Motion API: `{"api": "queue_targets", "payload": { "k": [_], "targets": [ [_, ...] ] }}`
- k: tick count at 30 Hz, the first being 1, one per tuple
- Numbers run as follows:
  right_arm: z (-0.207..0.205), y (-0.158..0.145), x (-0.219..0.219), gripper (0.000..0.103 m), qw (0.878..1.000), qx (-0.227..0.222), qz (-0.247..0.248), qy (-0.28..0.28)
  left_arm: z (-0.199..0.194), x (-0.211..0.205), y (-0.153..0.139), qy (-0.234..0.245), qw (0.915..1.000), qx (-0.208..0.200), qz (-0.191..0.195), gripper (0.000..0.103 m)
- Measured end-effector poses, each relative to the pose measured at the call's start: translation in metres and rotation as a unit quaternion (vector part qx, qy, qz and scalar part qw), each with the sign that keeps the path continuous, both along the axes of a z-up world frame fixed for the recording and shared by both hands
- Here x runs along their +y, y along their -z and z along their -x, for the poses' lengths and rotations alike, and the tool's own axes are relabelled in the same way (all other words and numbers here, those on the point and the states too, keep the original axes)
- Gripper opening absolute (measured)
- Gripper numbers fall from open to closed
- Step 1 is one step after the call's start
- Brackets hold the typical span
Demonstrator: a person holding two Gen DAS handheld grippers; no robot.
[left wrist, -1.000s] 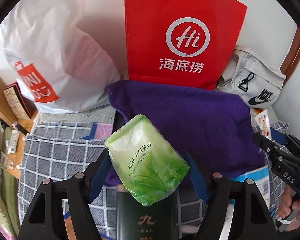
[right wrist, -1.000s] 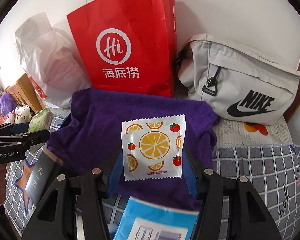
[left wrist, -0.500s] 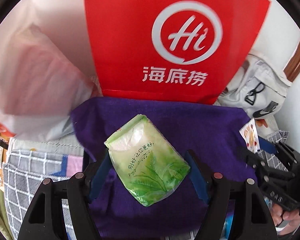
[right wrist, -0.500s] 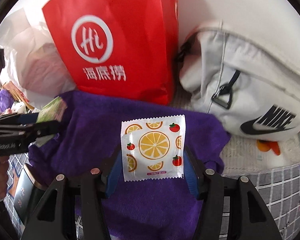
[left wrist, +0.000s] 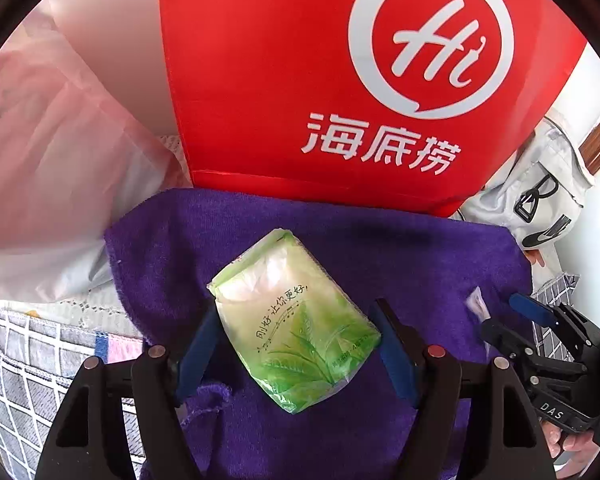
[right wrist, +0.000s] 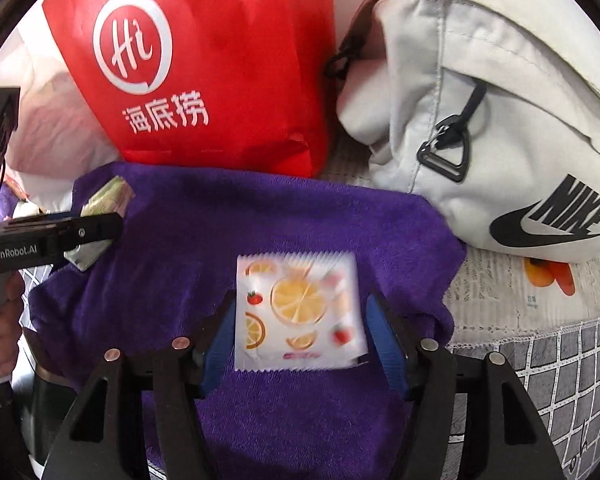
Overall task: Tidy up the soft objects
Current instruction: 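Carry both packs onto the purple towel while both tools open to release them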
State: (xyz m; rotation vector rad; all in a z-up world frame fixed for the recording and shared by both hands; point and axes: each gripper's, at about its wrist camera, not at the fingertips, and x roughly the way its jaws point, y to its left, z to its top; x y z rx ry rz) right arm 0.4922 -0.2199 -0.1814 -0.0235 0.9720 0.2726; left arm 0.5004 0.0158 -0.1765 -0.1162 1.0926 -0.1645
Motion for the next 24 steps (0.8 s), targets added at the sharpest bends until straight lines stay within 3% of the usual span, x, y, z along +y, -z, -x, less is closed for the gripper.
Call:
{"api": "queue_targets", "payload": {
  "k": [7,12,24],
  "targets": [
    [-0.005,0.002,-0.001,0.077,1.0,0.0,-0.01,0.005,-0.01,0.003,0.011,-0.006,0.9998,0.019,0.0,0.077],
    [-0.003,-0.001,-0.008,0.079,1.0,-0.002,-0.011,0.007,-0.012,0.0,0.008,-0.009,0.9999,0.004,-0.008,0.087],
    [0.008,-0.012,-0.007,0.079,1.0,-0.018,0.002,-0.002,-0.01,0.009,0.001,-0.02,0.9998,0.006,0.001,0.087]
  ]
}}
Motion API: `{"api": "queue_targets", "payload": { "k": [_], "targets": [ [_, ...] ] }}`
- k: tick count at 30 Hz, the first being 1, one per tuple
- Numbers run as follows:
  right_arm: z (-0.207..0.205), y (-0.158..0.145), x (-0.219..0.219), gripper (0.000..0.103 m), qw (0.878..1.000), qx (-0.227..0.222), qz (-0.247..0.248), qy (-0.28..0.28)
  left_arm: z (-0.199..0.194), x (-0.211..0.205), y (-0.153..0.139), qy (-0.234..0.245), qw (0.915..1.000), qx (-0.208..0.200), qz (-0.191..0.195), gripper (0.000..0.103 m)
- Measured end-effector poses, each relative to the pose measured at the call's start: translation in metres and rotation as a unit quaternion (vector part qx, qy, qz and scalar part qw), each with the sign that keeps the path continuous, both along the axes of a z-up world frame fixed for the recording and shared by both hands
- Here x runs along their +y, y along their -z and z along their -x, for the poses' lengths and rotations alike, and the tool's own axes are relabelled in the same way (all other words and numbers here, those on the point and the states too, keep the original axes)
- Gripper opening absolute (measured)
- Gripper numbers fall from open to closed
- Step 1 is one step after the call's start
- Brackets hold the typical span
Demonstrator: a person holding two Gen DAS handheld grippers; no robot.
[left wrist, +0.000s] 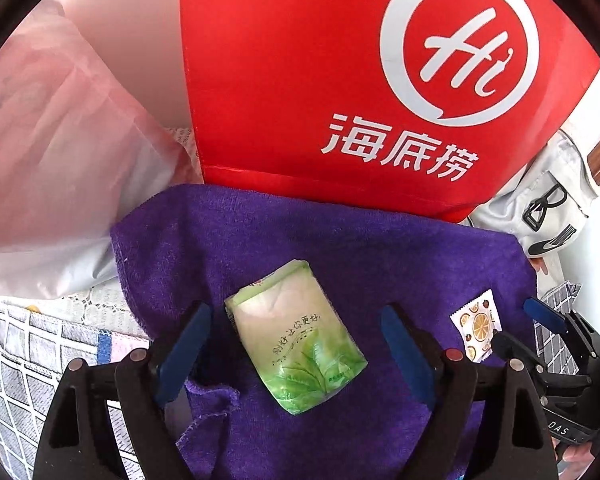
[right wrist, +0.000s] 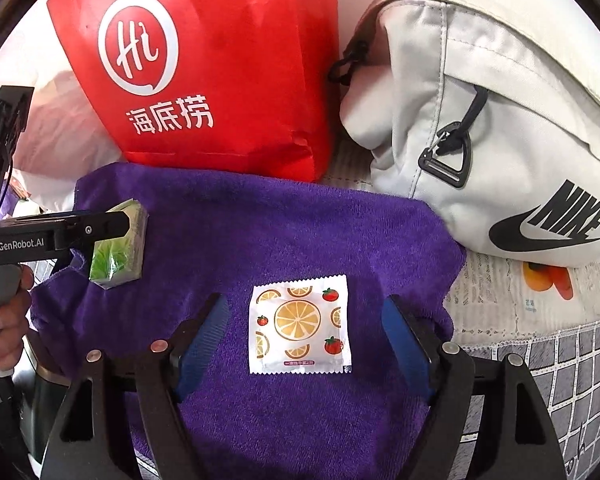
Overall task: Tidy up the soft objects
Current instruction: 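Move both tools back toward the remaining items on the sheet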
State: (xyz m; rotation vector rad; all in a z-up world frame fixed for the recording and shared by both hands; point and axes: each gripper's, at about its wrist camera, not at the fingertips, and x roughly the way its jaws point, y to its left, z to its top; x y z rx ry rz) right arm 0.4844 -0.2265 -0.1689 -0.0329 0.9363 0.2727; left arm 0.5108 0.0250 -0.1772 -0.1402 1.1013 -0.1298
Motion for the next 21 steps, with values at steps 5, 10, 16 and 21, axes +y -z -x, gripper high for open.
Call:
{"api": "queue_targets", "payload": {
  "k": [5,10,16,21],
  "targets": [
    [0.003,-0.007,0.003,0.079,1.0,-0.009,0.003,0.0,0.002,0.005,-0.007,-0.002,1.0,-0.001,0.003,0.087],
    [0.018,-0.023,-0.001,0.079,1.0,-0.024,-0.009,0.004,0.008,0.004,-0.018,-0.002,1.0,-0.003,-0.001,0.087],
    [0.056,-0.035,-0.015,0.079,0.999,-0.025,-0.04,0.021,0.024,0.005,-0.043,-0.008,0.9998,-0.017,-0.007,0.087],
    [0.106,-0.042,-0.012,0.079,0.998,-0.026,-0.048,0.013,0.051,0.012,-0.067,-0.018,0.9993,-0.032,-0.002,0.087]
  ]
}}
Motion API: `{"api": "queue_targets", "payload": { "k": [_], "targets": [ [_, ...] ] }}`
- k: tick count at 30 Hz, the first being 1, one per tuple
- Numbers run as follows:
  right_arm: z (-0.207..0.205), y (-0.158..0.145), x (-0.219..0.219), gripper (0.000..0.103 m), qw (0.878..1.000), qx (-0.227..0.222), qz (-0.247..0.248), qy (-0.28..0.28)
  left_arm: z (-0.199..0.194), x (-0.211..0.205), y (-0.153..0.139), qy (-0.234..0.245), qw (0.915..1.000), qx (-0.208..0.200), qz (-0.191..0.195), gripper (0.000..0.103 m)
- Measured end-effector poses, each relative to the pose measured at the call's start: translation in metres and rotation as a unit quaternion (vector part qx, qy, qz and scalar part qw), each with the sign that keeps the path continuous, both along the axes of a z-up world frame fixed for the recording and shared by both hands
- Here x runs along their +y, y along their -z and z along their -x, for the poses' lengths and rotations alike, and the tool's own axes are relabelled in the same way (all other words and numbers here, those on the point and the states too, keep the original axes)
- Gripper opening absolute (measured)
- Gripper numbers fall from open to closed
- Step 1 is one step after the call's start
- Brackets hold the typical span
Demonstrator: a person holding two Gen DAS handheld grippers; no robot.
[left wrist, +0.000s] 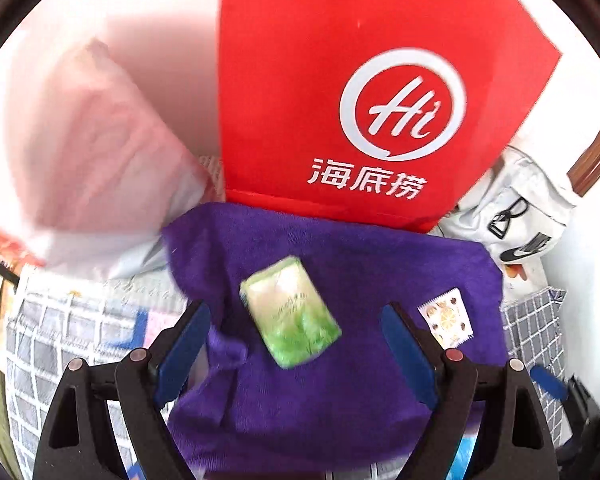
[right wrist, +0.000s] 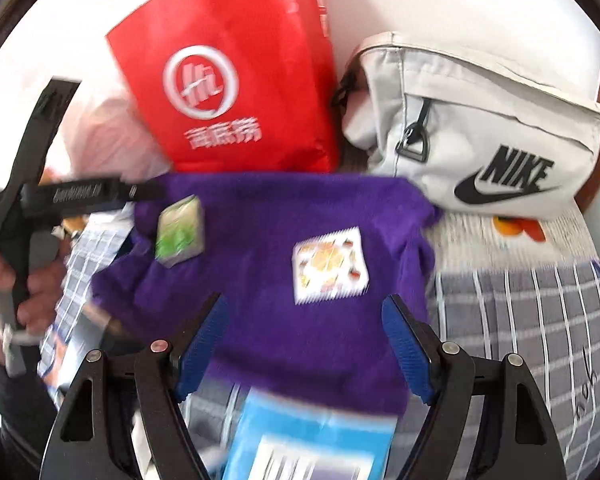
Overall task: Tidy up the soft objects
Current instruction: 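Move both tools back toward the remaining items on the sheet, then grasp the white knotted cloth with the right tool while the left tool grasps the white sponge block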
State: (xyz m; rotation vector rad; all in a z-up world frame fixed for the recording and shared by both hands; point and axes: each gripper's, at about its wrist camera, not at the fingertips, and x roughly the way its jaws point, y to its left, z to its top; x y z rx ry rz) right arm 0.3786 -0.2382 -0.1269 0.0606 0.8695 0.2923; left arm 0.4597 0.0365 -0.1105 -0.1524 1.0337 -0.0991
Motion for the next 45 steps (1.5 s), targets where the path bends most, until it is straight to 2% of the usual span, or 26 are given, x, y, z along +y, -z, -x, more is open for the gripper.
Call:
{"api": "queue_targets", "payload": {
  "k": [6,12,18,22,26,30,39,40,41,43,45],
  "targets": [
    [0.065,-0.004,0.02,0.079,1.0,-0.022,0.009,-0.019,0.062,0.008,-0.019,0.005,0.9999,-0.011,-0.009,0.087],
    [0.118,-0.005,0.039,0.079,0.999,-0.026,0.004,-0.039,0.115,0.022,-0.019,-0.005,0.9999,-0.015,-0.001,0.086],
    [0.167,0.0,0.054,0.078,0.997,-0.031,-0.009,-0.064,0.172,0.027,-0.023,-0.008,0.9994,-0.031,-0.009,0.086],
    [0.19,0.008,0.069,0.069,0.996,-0.032,0.003,-0.086,0.201,0.036,-0.02,-0.017,0.9994,-0.029,0.004,0.086],
    [0.205,0.019,0.083,0.057,0.994,-0.024,0.009,-0.105,0.224,0.042,-0.01,-0.021,0.9994,-0.026,0.011,0.086],
    [0.21,0.029,0.094,0.057,0.993,-0.019,0.018,-0.112,0.239,0.05,0.002,-0.024,0.9993,-0.019,0.02,0.086],
    [0.202,0.055,0.117,0.057,0.993,-0.011,0.059,-0.099,0.26,0.059,0.021,0.003,0.9982,-0.014,0.059,0.086],
    [0.201,0.057,0.119,0.052,0.993,-0.013,0.067,-0.099,0.261,0.058,0.024,0.002,0.9982,-0.012,0.059,0.086],
    [0.202,0.058,0.121,0.038,0.992,-0.017,0.077,-0.1,0.262,0.058,0.025,0.002,0.9982,-0.011,0.058,0.086],
    [0.204,0.058,0.121,0.022,0.992,-0.016,0.071,-0.108,0.263,0.056,0.031,0.002,0.9985,-0.005,0.054,0.086],
    [0.208,0.054,0.116,0.022,0.992,-0.022,0.052,-0.109,0.263,0.056,0.036,-0.002,0.9987,0.001,0.052,0.086]
  ]
}}
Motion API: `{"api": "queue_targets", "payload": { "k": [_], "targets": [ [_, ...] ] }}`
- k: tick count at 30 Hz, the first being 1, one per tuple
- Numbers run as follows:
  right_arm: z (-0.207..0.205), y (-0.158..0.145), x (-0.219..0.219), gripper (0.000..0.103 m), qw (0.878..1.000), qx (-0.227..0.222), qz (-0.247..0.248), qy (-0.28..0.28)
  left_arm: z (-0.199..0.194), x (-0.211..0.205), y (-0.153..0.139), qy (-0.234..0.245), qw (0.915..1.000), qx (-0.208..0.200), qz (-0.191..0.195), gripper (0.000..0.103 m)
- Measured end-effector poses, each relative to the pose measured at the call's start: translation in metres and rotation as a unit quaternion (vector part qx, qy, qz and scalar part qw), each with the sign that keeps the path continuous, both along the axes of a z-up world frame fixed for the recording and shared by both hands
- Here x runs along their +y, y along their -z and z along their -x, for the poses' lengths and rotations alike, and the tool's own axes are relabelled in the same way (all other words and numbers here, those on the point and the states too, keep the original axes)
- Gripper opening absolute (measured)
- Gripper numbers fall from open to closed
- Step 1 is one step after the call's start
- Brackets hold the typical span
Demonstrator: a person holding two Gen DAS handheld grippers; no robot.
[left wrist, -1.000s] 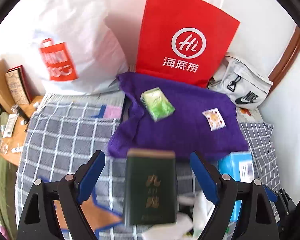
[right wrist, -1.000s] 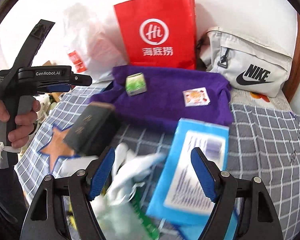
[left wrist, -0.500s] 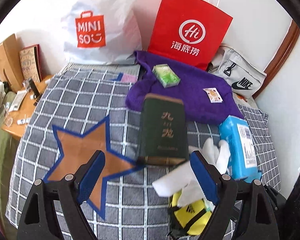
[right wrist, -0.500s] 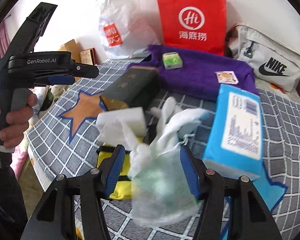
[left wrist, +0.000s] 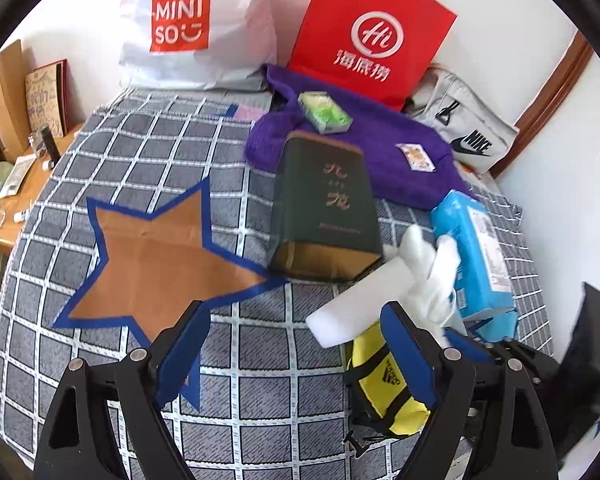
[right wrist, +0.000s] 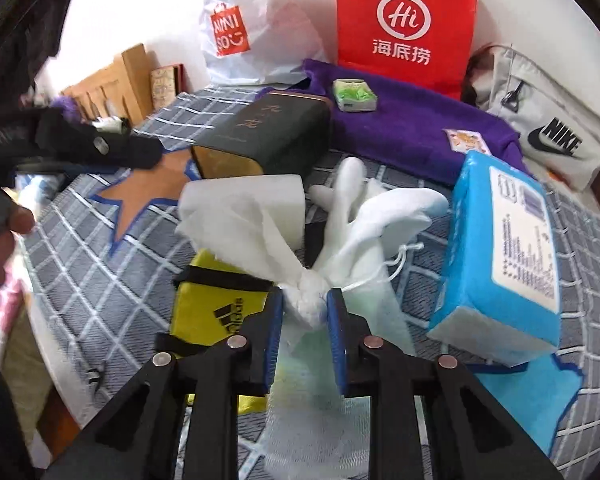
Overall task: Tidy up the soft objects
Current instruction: 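Grasp the white knotted cloth with the right tool while the left tool grasps the white sponge block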
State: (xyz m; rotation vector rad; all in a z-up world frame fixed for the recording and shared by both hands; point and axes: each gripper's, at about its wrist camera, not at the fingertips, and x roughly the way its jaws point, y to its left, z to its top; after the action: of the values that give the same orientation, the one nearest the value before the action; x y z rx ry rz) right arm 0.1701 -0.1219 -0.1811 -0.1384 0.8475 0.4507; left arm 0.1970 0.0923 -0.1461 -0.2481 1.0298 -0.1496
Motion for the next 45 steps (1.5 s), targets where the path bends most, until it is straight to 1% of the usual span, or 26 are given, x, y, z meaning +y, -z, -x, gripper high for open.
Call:
{"api": "queue_targets", "payload": {
  "k": [2,6,12,15,17,21,23,24,25,26,27,29,30,32,33,34,35,37,38,39,40,41,45],
  "targets": [
    [0.004,-0.005,-0.006,0.022,1.0,-0.008,-0.013,0.003,0.001,-0.001,0.003,0.0,1.0,0.002,0.001,0.086],
    [0.014,-0.017,-0.027,0.022,0.998,-0.015,-0.057,0.014,0.004,-0.008,0.006,-0.001,1.0,-0.001,0.0,0.086],
    [0.028,-0.021,-0.064,0.022,0.996,-0.023,-0.068,0.053,0.005,-0.027,0.01,0.008,0.9998,-0.008,-0.018,0.087],
    [0.036,-0.017,-0.086,0.022,0.995,-0.019,-0.062,0.073,0.001,-0.041,0.019,0.021,0.9995,-0.007,-0.024,0.087],
    [0.04,-0.012,-0.099,0.023,0.995,-0.014,-0.052,0.089,-0.003,-0.051,0.025,0.023,0.9991,0.0,-0.036,0.087],
    [0.046,0.003,-0.123,0.024,0.993,-0.001,-0.031,0.115,-0.009,-0.067,0.032,0.028,0.9972,-0.022,-0.066,0.086],
    [0.046,0.013,-0.132,0.024,0.992,0.008,-0.019,0.126,-0.012,-0.072,0.035,0.032,0.996,-0.022,-0.08,0.085],
    [0.047,0.017,-0.135,0.024,0.991,0.011,-0.015,0.129,-0.012,-0.075,0.035,0.036,0.9953,-0.026,-0.086,0.082],
    [0.046,0.021,-0.137,0.025,0.991,0.015,-0.015,0.13,-0.013,-0.079,0.035,0.041,0.9943,-0.031,-0.093,0.075],
    [0.045,0.025,-0.138,0.025,0.991,0.023,-0.015,0.128,-0.013,-0.081,0.036,0.046,0.9939,-0.03,-0.096,0.071],
    [0.044,0.029,-0.139,0.026,0.991,0.029,-0.013,0.127,-0.014,-0.083,0.037,0.05,0.9936,-0.027,-0.098,0.062],
    [0.041,0.035,-0.139,0.033,0.991,0.037,-0.008,0.132,-0.013,-0.084,0.036,0.05,0.9929,-0.026,-0.105,0.059],
    [0.04,0.036,-0.139,0.036,0.99,0.036,-0.01,0.133,-0.012,-0.083,0.035,0.051,0.9931,-0.029,-0.102,0.054],
    [0.038,0.038,-0.138,0.046,0.99,0.038,-0.017,0.132,-0.01,-0.079,0.032,0.053,0.9944,-0.028,-0.087,0.05],
    [0.036,0.04,-0.137,0.049,0.99,0.04,-0.019,0.132,-0.008,-0.077,0.03,0.053,0.995,-0.029,-0.079,0.048],
    [0.036,0.041,-0.136,0.051,0.99,0.037,-0.018,0.133,-0.007,-0.074,0.027,0.052,0.9955,-0.029,-0.074,0.048],
    [0.035,0.041,-0.134,0.051,0.99,0.033,-0.017,0.135,-0.005,-0.072,0.025,0.051,0.9957,-0.031,-0.071,0.048],
    [0.035,0.04,-0.132,0.051,0.99,0.029,-0.014,0.136,-0.002,-0.068,0.022,0.049,0.9959,-0.034,-0.068,0.047],
    [0.034,0.04,-0.131,0.048,0.99,0.027,-0.011,0.136,-0.001,-0.067,0.02,0.048,0.9959,-0.036,-0.067,0.047],
    [0.034,0.04,-0.13,0.043,0.99,0.025,-0.006,0.136,0.001,-0.065,0.018,0.047,0.996,-0.038,-0.066,0.047],
    [0.033,0.039,-0.129,0.028,0.991,0.027,-0.004,0.135,0.003,-0.063,0.016,0.046,0.9961,-0.039,-0.065,0.047],
    [0.033,0.038,-0.129,0.023,0.991,0.03,-0.005,0.133,0.005,-0.062,0.014,0.044,0.9962,-0.041,-0.063,0.047],
    [0.036,0.029,-0.129,0.023,0.991,0.024,-0.014,0.134,0.011,-0.056,0.006,0.04,0.9965,-0.046,-0.058,0.047]
  ]
}}
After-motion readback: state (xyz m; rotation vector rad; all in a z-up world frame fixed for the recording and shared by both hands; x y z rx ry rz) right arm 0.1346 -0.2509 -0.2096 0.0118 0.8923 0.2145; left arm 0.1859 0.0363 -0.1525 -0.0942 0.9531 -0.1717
